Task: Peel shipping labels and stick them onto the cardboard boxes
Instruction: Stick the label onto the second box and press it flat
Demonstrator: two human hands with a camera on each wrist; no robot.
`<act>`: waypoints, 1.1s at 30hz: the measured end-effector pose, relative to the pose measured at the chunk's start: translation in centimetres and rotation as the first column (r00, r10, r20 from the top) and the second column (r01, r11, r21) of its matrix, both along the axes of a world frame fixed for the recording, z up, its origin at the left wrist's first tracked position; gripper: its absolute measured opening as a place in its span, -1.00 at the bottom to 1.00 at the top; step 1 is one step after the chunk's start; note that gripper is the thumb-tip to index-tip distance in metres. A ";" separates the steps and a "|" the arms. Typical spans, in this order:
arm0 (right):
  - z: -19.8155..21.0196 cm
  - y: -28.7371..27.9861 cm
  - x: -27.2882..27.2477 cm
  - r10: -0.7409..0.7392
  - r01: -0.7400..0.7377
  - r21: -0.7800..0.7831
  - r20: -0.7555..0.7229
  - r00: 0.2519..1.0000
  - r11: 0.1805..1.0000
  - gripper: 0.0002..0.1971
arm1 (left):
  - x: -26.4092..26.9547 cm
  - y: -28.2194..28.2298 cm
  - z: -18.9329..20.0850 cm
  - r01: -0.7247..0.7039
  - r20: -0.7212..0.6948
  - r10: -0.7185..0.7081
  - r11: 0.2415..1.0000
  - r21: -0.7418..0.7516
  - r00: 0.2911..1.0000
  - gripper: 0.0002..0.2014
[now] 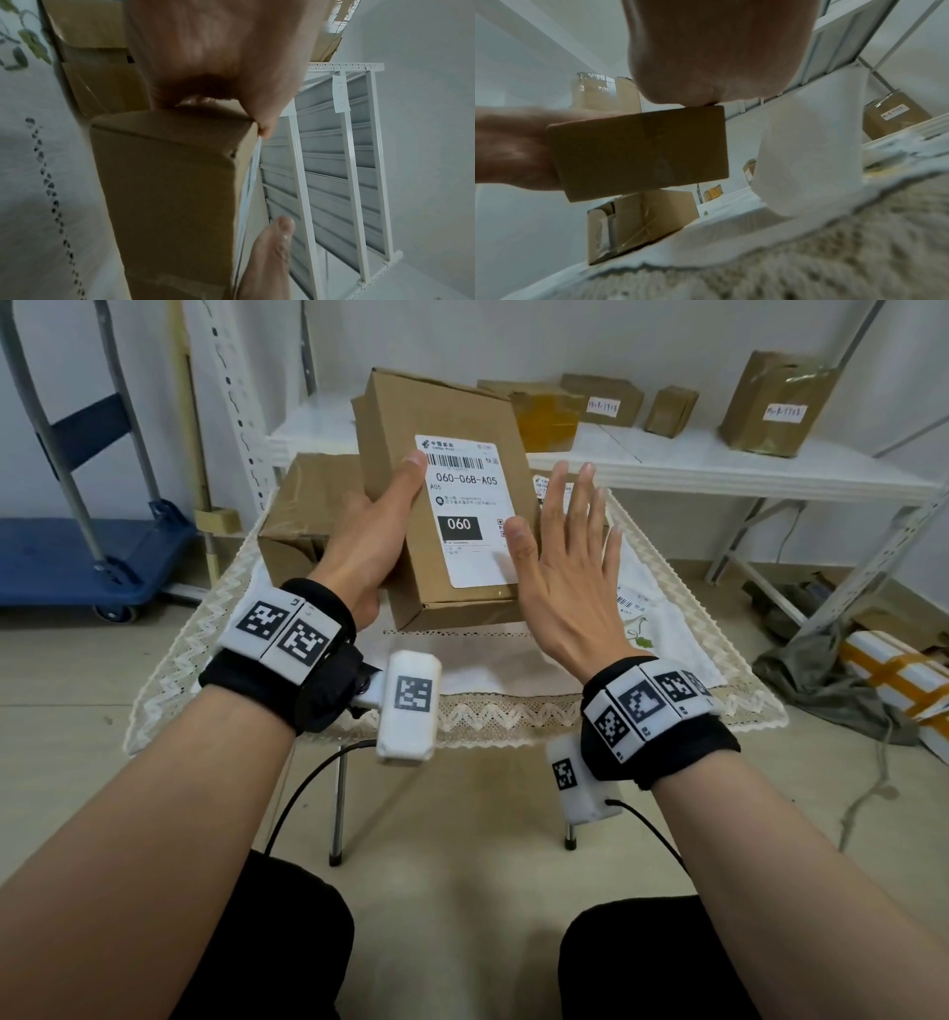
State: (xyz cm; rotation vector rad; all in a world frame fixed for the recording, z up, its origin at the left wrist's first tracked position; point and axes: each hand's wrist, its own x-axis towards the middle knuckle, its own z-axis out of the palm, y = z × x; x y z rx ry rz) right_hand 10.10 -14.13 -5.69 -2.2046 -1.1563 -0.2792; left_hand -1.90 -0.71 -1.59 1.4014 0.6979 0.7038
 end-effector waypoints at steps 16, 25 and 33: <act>-0.1 0.0 -0.4 0.006 -0.005 0.022 -0.046 0.999 1.000 -0.25 | -0.1 -0.4 0.3 0.020 -0.004 -0.020 0.998 0.061 1.000 -0.56; 0.3 0.9 -2.2 0.075 -0.076 0.026 0.045 0.996 0.997 -0.21 | 1.1 0.2 -1.1 -0.009 0.012 0.007 0.995 0.102 1.000 -0.13; 0.1 1.1 -3.5 0.177 -0.176 -0.025 0.028 0.984 0.984 -0.22 | 2.0 0.8 -1.8 -0.040 -0.010 0.041 0.996 0.085 0.999 -0.01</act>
